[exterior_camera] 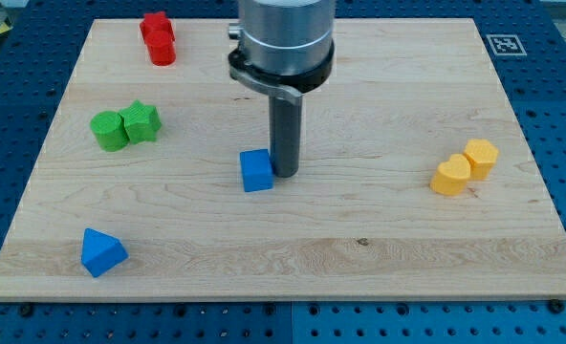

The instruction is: Place the blue cube to the top right of the blue triangle

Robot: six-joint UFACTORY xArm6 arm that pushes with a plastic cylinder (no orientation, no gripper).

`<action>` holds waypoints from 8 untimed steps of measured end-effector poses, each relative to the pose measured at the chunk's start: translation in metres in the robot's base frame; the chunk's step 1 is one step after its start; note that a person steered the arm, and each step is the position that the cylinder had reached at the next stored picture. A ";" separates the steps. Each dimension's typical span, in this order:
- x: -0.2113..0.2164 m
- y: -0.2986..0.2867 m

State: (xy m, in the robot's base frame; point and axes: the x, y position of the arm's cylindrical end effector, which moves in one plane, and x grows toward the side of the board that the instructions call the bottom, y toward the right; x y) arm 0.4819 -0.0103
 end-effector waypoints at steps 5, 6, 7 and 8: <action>-0.011 -0.060; 0.005 -0.076; 0.018 -0.086; 0.015 -0.097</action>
State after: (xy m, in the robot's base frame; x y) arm 0.4973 -0.1076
